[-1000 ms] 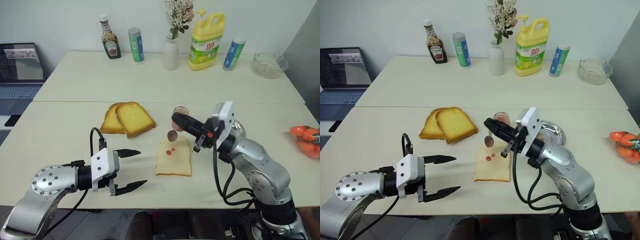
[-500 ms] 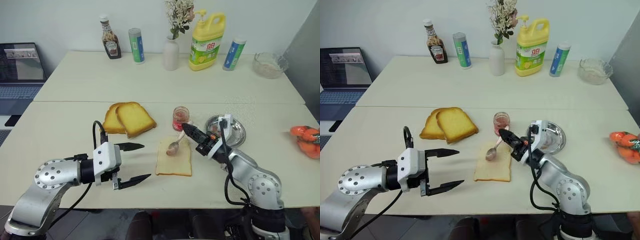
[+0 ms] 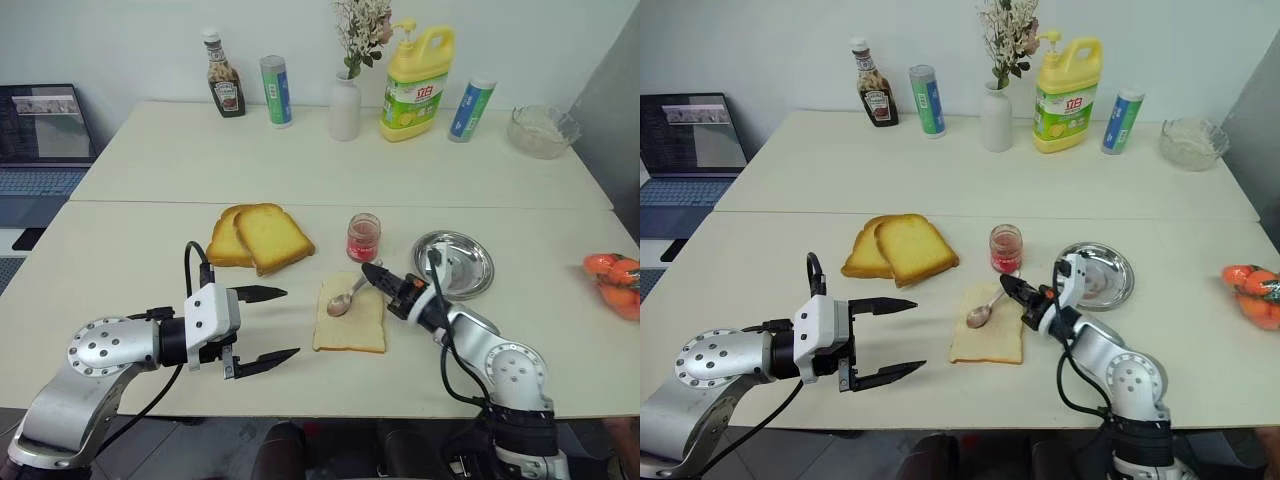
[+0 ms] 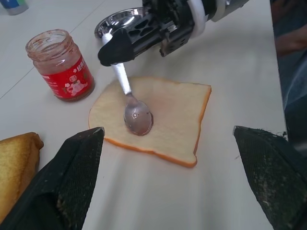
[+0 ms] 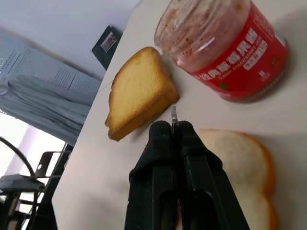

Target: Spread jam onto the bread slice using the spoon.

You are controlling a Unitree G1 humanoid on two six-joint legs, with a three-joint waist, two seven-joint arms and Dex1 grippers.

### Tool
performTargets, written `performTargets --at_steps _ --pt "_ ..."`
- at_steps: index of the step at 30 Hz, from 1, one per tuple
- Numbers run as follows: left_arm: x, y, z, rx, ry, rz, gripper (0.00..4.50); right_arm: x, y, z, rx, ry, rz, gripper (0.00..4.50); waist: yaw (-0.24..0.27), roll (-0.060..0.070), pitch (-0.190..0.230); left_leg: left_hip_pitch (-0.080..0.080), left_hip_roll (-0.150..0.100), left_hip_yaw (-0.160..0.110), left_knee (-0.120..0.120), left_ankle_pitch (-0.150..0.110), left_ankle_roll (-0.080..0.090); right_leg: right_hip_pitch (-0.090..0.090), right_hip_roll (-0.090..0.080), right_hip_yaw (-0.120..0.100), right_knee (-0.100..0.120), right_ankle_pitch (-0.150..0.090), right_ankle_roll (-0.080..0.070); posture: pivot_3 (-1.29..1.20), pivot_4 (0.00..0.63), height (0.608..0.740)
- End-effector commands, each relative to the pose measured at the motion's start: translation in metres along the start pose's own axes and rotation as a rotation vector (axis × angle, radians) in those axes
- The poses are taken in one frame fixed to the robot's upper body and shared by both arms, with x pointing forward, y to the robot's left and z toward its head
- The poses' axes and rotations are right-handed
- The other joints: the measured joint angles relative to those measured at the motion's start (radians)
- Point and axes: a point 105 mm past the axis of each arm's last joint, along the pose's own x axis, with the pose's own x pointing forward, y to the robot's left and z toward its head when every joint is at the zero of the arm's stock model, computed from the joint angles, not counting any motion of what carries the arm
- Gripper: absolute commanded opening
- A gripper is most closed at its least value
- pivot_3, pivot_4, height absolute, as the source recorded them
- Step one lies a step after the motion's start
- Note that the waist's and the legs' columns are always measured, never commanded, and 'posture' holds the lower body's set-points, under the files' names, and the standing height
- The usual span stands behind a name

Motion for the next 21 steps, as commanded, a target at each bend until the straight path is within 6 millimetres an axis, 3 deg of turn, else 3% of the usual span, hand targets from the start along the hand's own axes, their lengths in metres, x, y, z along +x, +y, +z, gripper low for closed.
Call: performTargets --at_steps 1,8,13,21 --pt "-0.003 0.002 0.005 0.043 -0.002 0.011 4.50 -0.003 0.006 -0.002 0.015 0.015 0.027 0.05 -0.002 0.000 0.000 0.000 0.000 0.000 0.000 0.000 0.000 0.000 0.000 0.000 0.000 0.000 0.000 0.00 0.150 0.740" --pt "-0.001 0.002 0.006 0.045 -0.005 0.009 4.50 0.007 -0.017 0.022 0.162 -0.155 -0.099 0.05 -0.002 0.000 0.000 0.000 0.001 0.000 0.000 0.000 0.000 0.000 0.001 0.000 0.000 0.000 0.000 0.00 0.150 0.740" --pt "-0.001 0.002 0.006 0.046 -0.004 0.009 4.50 0.001 -0.030 0.025 0.258 -0.172 -0.125 0.05 0.003 0.000 0.000 0.000 0.001 0.000 0.000 0.000 0.000 0.000 0.001 0.000 0.000 0.000 0.000 0.00 0.150 0.740" --pt "0.000 0.002 0.006 0.047 -0.005 0.005 4.50 -0.016 -0.014 0.007 0.274 -0.031 0.023 0.05 0.001 0.000 0.000 0.000 0.001 0.000 0.000 0.000 0.000 0.000 0.001 0.000 0.000 0.000 0.000 0.00 0.150 0.740"
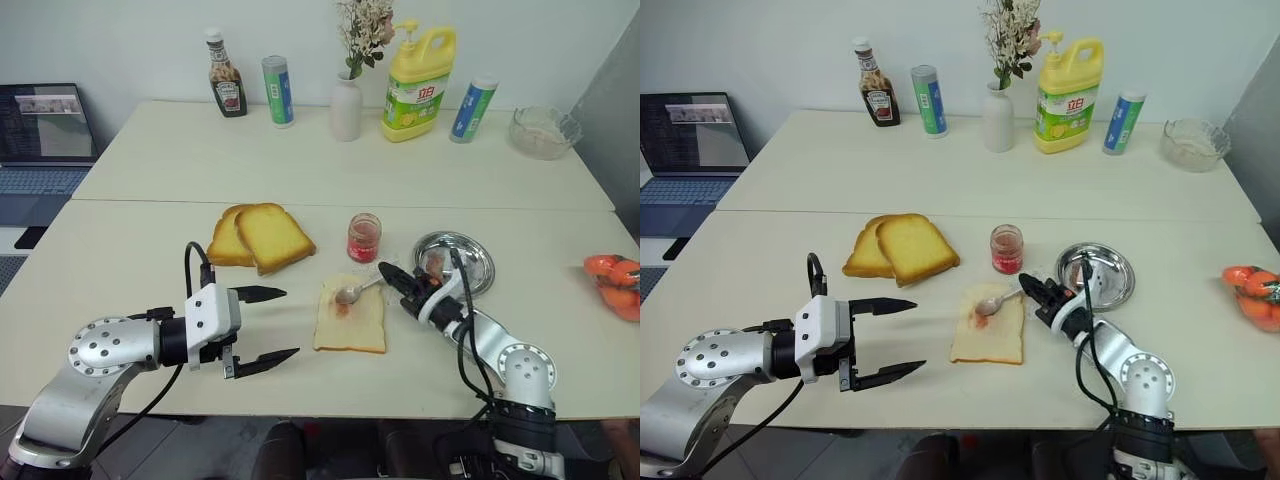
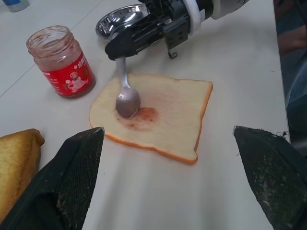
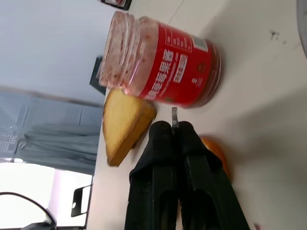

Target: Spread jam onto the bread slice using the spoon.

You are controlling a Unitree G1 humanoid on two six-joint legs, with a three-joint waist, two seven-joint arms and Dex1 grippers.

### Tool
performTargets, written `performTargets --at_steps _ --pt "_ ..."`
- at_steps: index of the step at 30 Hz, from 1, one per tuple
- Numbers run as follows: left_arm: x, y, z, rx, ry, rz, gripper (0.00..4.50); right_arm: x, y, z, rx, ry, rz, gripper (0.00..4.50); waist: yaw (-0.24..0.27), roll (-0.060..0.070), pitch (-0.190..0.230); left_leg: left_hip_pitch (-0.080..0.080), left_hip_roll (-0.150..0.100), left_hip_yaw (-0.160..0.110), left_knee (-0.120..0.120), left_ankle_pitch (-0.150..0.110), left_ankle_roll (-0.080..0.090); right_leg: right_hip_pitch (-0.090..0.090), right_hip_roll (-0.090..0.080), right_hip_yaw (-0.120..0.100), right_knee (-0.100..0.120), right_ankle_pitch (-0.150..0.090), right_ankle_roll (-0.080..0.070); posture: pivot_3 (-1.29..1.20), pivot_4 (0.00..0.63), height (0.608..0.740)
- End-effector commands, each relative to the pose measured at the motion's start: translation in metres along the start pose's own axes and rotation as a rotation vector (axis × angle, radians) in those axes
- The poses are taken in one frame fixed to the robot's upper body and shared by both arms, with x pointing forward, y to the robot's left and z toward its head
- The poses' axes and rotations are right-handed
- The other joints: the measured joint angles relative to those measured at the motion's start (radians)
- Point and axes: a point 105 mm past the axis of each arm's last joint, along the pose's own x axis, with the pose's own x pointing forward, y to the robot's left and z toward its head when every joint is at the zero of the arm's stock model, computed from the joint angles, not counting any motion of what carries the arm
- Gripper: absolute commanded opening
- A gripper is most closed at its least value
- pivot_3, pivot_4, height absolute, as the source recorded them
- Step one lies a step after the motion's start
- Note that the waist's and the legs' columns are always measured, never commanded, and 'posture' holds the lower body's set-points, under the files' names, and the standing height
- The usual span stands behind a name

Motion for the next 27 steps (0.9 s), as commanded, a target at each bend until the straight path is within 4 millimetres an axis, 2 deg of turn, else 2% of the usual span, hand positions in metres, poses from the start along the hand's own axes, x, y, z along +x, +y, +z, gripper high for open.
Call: performTargets --at_steps 1,6,9,16,19,23,27 --pt "-0.001 0.001 0.007 0.046 -0.012 0.003 4.50 -0.008 0.012 -0.008 -0.026 0.062 0.076 0.05 -0.001 0.000 0.000 0.000 0.000 0.000 0.000 0.000 0.000 0.000 0.000 0.000 0.000 0.000 0.000 0.00 0.150 0.740" --pt "0.000 0.001 0.007 0.048 -0.011 0.001 4.50 -0.008 0.008 -0.006 -0.091 0.053 0.056 0.05 -0.001 0.000 0.000 0.000 0.000 0.000 0.000 0.000 0.000 0.000 0.001 0.000 0.000 0.000 0.000 0.00 0.150 0.740" --pt "0.000 0.001 0.007 0.049 -0.010 0.002 4.50 -0.001 0.006 0.008 -0.090 -0.040 0.039 0.05 -0.001 0.000 0.000 0.000 0.000 0.000 0.000 0.000 0.000 0.000 0.001 0.000 0.000 0.000 0.000 0.00 0.150 0.740" --pt "0.000 0.001 0.006 0.050 -0.009 0.001 4.50 0.005 -0.007 0.026 -0.048 -0.153 -0.038 0.05 -0.001 0.000 0.000 0.000 0.000 0.000 0.000 0.000 0.000 0.000 0.001 0.000 0.000 0.000 0.000 0.00 0.150 0.740" --pt "0.001 0.001 0.007 0.051 -0.009 0.000 4.50 0.004 -0.009 0.021 -0.007 -0.126 -0.030 0.05 -0.001 0.000 0.000 0.000 0.000 0.000 0.000 0.000 0.000 0.000 0.000 0.000 0.000 0.000 0.000 0.00 0.150 0.740" --pt "0.001 0.000 0.007 0.050 -0.010 -0.002 4.50 -0.002 0.007 -0.001 -0.035 0.014 0.070 0.05 0.000 -0.001 0.000 0.000 0.000 0.000 0.000 0.000 0.000 0.000 0.000 0.000 0.000 0.000 0.000 0.00 0.150 0.740" --pt "-0.001 0.002 0.006 0.048 -0.001 0.006 4.50 -0.010 0.017 -0.014 -0.079 0.107 0.130 0.05 -0.001 0.000 0.000 0.000 0.000 0.000 0.000 0.000 0.000 0.000 0.000 0.000 0.000 0.000 0.000 0.00 0.150 0.740"
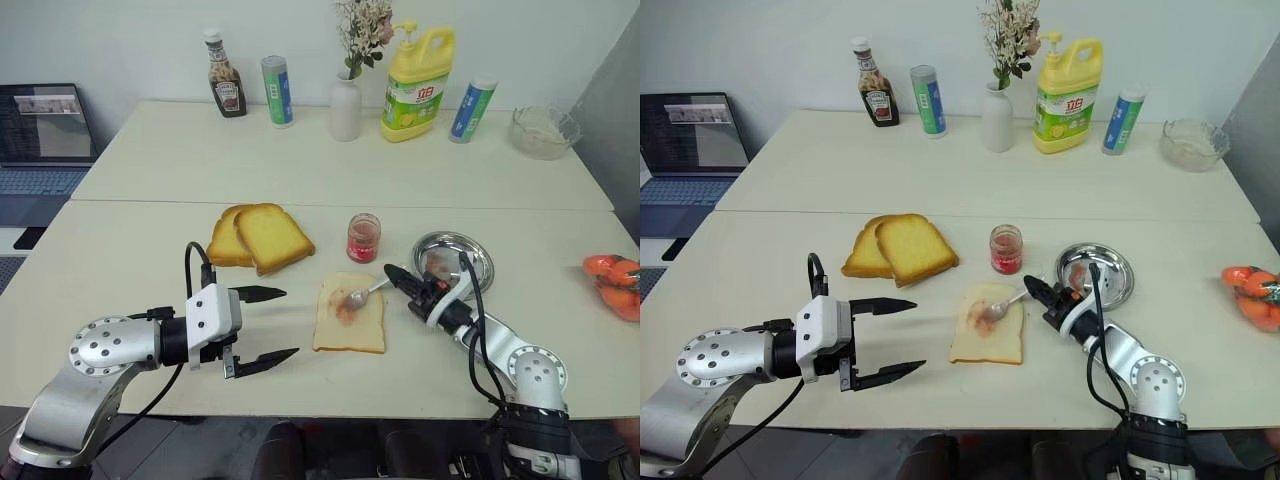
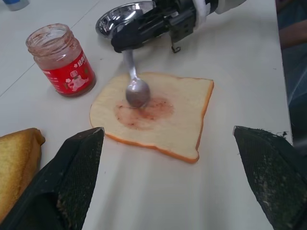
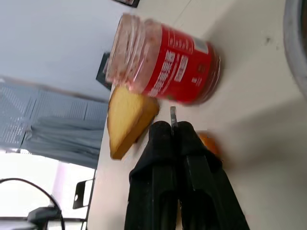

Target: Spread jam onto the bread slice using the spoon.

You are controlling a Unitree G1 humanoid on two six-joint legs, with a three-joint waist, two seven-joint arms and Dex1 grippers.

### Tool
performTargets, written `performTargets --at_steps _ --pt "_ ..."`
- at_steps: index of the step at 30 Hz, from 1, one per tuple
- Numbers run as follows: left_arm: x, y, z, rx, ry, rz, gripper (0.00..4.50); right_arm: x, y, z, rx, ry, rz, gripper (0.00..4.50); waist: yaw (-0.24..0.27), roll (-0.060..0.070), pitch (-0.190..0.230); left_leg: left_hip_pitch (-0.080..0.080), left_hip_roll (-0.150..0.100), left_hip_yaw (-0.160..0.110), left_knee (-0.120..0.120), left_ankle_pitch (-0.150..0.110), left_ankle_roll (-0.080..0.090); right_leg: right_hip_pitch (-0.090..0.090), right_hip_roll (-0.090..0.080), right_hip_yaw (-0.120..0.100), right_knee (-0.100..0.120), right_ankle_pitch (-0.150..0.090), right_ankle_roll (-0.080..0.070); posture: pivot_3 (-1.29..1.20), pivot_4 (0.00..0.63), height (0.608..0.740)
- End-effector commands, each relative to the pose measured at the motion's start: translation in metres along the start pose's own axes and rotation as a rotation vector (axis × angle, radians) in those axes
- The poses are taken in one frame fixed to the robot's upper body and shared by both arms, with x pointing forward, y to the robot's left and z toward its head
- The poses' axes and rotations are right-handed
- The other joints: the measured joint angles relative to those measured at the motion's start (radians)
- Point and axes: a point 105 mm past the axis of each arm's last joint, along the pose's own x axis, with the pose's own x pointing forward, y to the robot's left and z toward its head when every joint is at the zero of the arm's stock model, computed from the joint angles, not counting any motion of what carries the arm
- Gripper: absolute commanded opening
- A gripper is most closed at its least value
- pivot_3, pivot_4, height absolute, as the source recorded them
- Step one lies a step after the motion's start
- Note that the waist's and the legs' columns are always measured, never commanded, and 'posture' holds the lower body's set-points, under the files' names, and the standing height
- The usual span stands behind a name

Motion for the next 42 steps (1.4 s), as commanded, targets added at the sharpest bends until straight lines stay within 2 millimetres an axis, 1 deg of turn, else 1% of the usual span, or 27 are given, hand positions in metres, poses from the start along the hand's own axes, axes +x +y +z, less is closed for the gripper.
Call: performTargets --at_steps 1,5,9,12,16,18,21,24,26,29,32,33,37,40,42 --pt "-0.002 0.003 0.006 0.039 -0.004 0.014 4.50 -0.004 0.019 -0.011 -0.048 0.078 0.093 0.05 0.000 0.000 0.000 0.000 0.000 0.000 0.000 0.000 0.000 0.000 0.000 0.000 0.000 0.000 0.000 0.00 0.150 0.740" --pt "-0.004 0.004 0.002 0.040 0.011 0.019 4.50 -0.001 0.018 -0.007 -0.078 0.058 0.080 0.05 -0.001 0.000 0.000 0.000 0.001 0.000 0.000 0.000 0.000 0.000 0.001 0.000 0.000 0.000 0.000 0.00 0.150 0.740" --pt "-0.005 0.003 0.001 0.043 0.015 0.017 4.50 0.014 0.015 0.006 -0.063 -0.039 0.030 0.05 -0.001 0.000 0.000 0.000 0.001 0.000 0.000 0.000 0.000 0.000 0.001 0.000 0.000 0.000 0.000 0.00 0.150 0.740" --pt "-0.005 0.002 0.000 0.044 0.017 0.015 4.50 0.023 0.009 0.011 -0.046 -0.084 -0.025 0.05 -0.001 0.000 0.000 0.000 0.002 0.001 0.000 0.000 0.000 -0.001 0.002 0.000 0.000 0.000 0.000 0.00 0.150 0.740" --pt "-0.005 0.001 -0.003 0.047 0.022 0.008 4.50 0.032 0.003 0.013 -0.024 -0.118 -0.076 0.05 -0.001 0.000 0.000 0.000 0.004 0.001 0.000 0.000 0.000 -0.001 0.003 0.000 0.000 0.000 0.000 0.00 0.150 0.740" --pt "-0.004 0.000 -0.003 0.049 0.022 0.005 4.50 0.034 0.004 0.011 -0.016 -0.112 -0.075 0.05 -0.001 0.000 0.000 0.000 0.004 0.001 0.000 0.000 0.000 -0.001 0.004 0.000 0.000 0.000 -0.001 0.00 0.150 0.740" --pt "-0.003 -0.001 -0.003 0.051 0.019 -0.001 4.50 0.029 0.013 -0.001 -0.016 -0.031 -0.009 0.05 -0.001 0.000 0.000 0.000 0.006 0.001 0.000 0.000 0.000 -0.001 0.005 0.000 0.000 0.001 -0.001 0.00 0.150 0.740" --pt "-0.003 -0.002 -0.004 0.050 0.017 -0.006 4.50 0.019 0.023 -0.010 -0.025 0.047 0.069 0.05 -0.001 0.000 0.000 0.000 0.008 0.001 0.000 0.000 0.000 -0.001 0.007 0.000 0.000 0.001 -0.002 0.00 0.150 0.740" --pt "-0.003 -0.002 -0.003 0.050 0.016 -0.006 4.50 0.013 0.024 -0.012 -0.034 0.073 0.087 0.05 0.000 0.000 0.000 0.000 0.009 0.001 0.000 0.000 0.000 -0.001 0.008 0.000 0.000 0.001 -0.002 0.00 0.150 0.740" --pt "-0.003 -0.002 -0.003 0.051 0.014 -0.008 4.50 0.005 0.020 -0.012 -0.049 0.093 0.075 0.05 0.000 0.000 0.000 0.001 0.010 0.001 0.000 0.000 0.000 -0.001 0.009 0.000 0.000 0.001 -0.003 0.00 0.150 0.740" --pt "-0.001 -0.001 0.000 0.052 0.006 -0.011 4.50 -0.004 0.008 -0.006 -0.103 0.095 0.017 0.05 0.000 0.000 0.000 0.001 0.010 0.001 0.000 0.000 0.000 -0.001 0.009 0.000 0.000 0.001 -0.003 0.00 0.150 0.740" --pt "-0.001 -0.001 0.001 0.052 0.003 -0.012 4.50 -0.006 0.008 -0.002 -0.109 0.083 0.018 0.05 0.000 0.000 0.000 0.001 0.010 0.001 0.000 0.000 0.000 -0.001 0.009 0.000 0.000 0.001 -0.003 0.00 0.150 0.740" --pt "0.001 0.000 0.007 0.036 -0.022 -0.024 4.50 -0.011 0.024 0.017 -0.126 0.014 0.072 0.05 0.000 0.000 0.000 0.000 0.010 0.001 0.000 0.000 0.000 -0.001 0.009 0.000 0.000 0.000 -0.002 0.00 0.150 0.740" --pt "0.002 0.001 0.019 0.019 -0.064 -0.045 4.50 -0.016 0.044 0.034 -0.139 -0.059 0.131 0.05 0.000 0.000 0.000 0.000 0.010 0.001 0.000 0.000 0.000 -0.001 0.009 0.000 0.000 0.000 -0.002 0.00 0.150 0.740" --pt "0.004 0.003 0.025 0.015 -0.079 -0.049 4.50 -0.019 0.050 0.040 -0.145 -0.086 0.140 0.05 0.000 0.000 0.000 0.000 0.010 0.001 0.000 0.000 0.000 -0.002 0.009 0.000 0.000 0.001 -0.002 0.00 0.150 0.740"
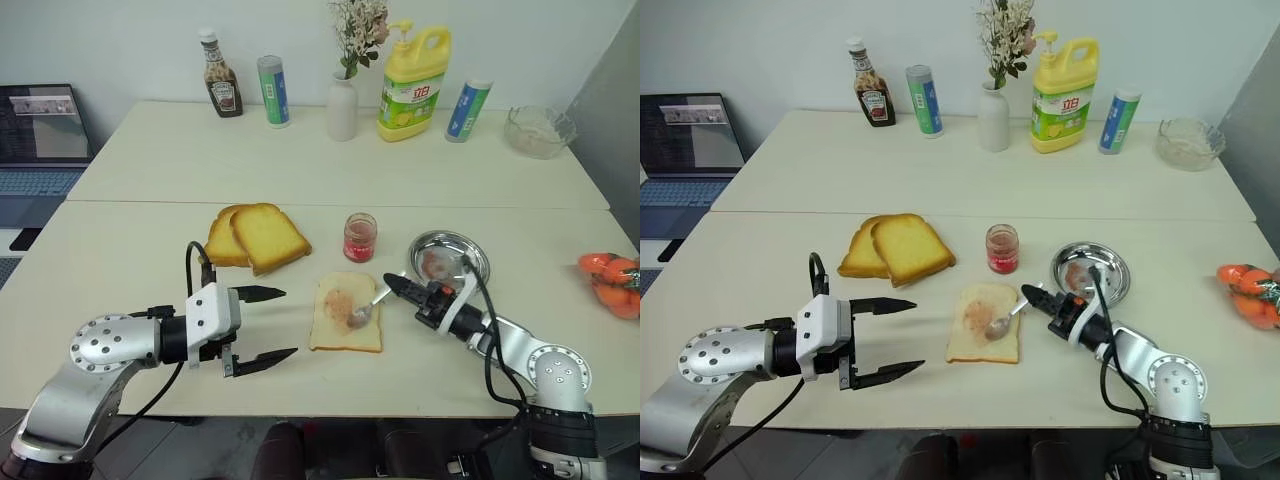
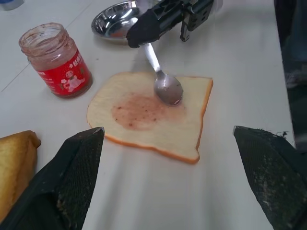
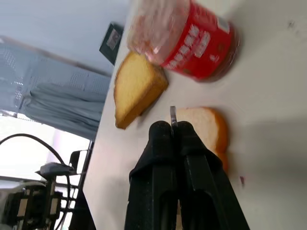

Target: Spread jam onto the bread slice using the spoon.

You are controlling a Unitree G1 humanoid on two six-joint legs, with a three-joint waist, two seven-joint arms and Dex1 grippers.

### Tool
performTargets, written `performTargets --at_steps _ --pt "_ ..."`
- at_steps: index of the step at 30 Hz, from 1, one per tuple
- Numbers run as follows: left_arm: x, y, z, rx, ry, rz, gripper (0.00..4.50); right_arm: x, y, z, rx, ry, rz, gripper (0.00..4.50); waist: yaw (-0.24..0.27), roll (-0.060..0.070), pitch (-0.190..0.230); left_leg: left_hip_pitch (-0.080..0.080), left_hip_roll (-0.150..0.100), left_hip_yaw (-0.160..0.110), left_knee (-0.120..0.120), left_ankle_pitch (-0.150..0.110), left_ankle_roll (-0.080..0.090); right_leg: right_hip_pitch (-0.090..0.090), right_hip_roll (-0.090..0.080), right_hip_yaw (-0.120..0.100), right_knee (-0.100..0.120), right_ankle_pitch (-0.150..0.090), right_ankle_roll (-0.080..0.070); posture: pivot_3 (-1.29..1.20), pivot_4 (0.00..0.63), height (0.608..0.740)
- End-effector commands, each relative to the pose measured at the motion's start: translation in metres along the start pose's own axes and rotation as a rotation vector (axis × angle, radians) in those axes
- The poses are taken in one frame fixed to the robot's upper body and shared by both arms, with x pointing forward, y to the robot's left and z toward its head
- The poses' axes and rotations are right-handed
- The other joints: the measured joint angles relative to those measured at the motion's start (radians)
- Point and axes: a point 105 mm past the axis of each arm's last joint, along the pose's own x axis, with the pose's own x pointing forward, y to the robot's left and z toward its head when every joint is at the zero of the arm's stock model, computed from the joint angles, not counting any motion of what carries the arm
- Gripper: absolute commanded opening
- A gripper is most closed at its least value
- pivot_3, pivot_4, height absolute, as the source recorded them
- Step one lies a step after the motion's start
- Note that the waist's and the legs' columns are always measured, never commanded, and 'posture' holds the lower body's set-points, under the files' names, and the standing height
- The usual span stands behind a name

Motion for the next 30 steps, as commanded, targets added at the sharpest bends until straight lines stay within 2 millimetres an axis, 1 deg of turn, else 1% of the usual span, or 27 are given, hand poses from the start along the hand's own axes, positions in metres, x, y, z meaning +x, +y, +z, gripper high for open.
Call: performTargets --at_steps 1,3,6,7,8,10,12,14,16,18,22,26,30 --pt "0.005 0.001 0.023 0.048 -0.056 -0.030 4.50 -0.009 0.028 0.030 -0.056 -0.116 0.075 0.05 0.000 0.000 0.000 0.000 0.000 0.000 0.000 0.000 0.000 0.000 0.000 0.000 0.000 0.000 0.000 0.00 0.150 0.740" --pt "0.010 0.004 0.032 0.073 -0.071 -0.044 4.50 -0.015 0.031 0.044 -0.071 -0.179 0.057 0.05 0.002 0.000 0.000 0.000 0.000 0.000 0.000 0.000 0.000 0.000 0.000 0.000 0.000 0.000 0.000 0.00 0.150 0.740" --pt "0.026 0.014 0.054 0.112 -0.125 -0.061 4.50 -0.037 0.028 0.078 -0.116 -0.326 -0.015 0.05 0.006 0.000 0.000 -0.001 -0.001 0.000 0.001 0.000 0.000 0.000 0.000 0.000 0.000 0.000 0.000 0.00 0.150 0.740" --pt "0.031 0.016 0.060 0.120 -0.139 -0.067 4.50 -0.046 0.026 0.087 -0.132 -0.363 -0.043 0.05 0.007 0.000 0.000 -0.001 -0.001 0.000 0.002 0.000 0.000 0.000 0.000 0.000 0.000 0.000 0.001 0.00 0.150 0.740" --pt "0.034 0.018 0.064 0.123 -0.146 -0.070 4.50 -0.051 0.024 0.092 -0.141 -0.383 -0.059 0.05 0.007 0.000 0.000 -0.001 -0.002 0.000 0.002 0.000 0.000 0.001 0.000 0.000 0.000 0.000 0.001 0.00 0.150 0.740" --pt "0.044 0.022 0.074 0.140 -0.174 -0.082 4.50 -0.067 0.015 0.107 -0.168 -0.443 -0.127 0.05 0.004 0.000 0.000 -0.001 -0.002 0.000 0.002 0.000 0.000 0.001 -0.001 0.001 -0.001 0.001 0.001 0.00 0.150 0.740" --pt "0.053 0.024 0.084 0.151 -0.210 -0.098 4.50 -0.081 0.003 0.117 -0.183 -0.483 -0.196 0.05 0.004 0.000 0.000 -0.001 -0.002 0.000 0.002 0.000 0.000 0.001 0.000 0.001 -0.001 0.001 0.000 0.00 0.150 0.740" --pt "0.059 0.025 0.091 0.153 -0.246 -0.109 4.50 -0.086 -0.004 0.118 -0.194 -0.485 -0.229 0.05 0.001 0.000 0.000 -0.001 -0.001 0.000 0.002 0.000 0.000 0.001 0.000 0.001 -0.001 0.001 0.000 0.00 0.150 0.740" --pt "0.064 0.025 0.094 0.151 -0.263 -0.129 4.50 -0.090 -0.015 0.119 -0.192 -0.482 -0.271 0.05 -0.003 0.000 0.000 0.000 -0.001 0.000 0.002 0.000 0.000 0.001 0.001 0.001 0.000 0.001 -0.001 0.00 0.150 0.740" --pt "0.068 0.024 0.093 0.159 -0.256 -0.155 4.50 -0.092 -0.025 0.118 -0.194 -0.472 -0.303 0.05 -0.004 0.001 0.000 0.000 0.000 0.001 0.002 0.000 0.000 0.001 0.001 0.002 0.000 0.001 -0.001 0.00 0.150 0.740" --pt "0.079 0.021 0.089 0.180 -0.239 -0.195 4.50 -0.087 -0.046 0.116 -0.196 -0.451 -0.358 0.05 -0.001 0.001 0.000 0.000 -0.001 0.001 0.003 0.000 0.000 0.001 0.001 0.002 0.001 0.001 -0.001 0.00 0.150 0.740" --pt "0.086 0.020 0.087 0.196 -0.220 -0.214 4.50 -0.085 -0.057 0.117 -0.197 -0.459 -0.362 0.05 0.001 0.001 0.000 0.000 -0.001 0.001 0.003 0.000 0.000 0.001 0.001 0.002 0.000 0.001 -0.001 0.00 0.150 0.740" --pt "0.088 0.018 0.085 0.209 -0.207 -0.224 4.50 -0.083 -0.063 0.118 -0.201 -0.462 -0.376 0.05 0.001 0.001 0.000 0.000 -0.001 0.001 0.003 0.000 0.000 0.001 0.001 0.002 0.000 0.001 -0.001 0.00 0.150 0.740"
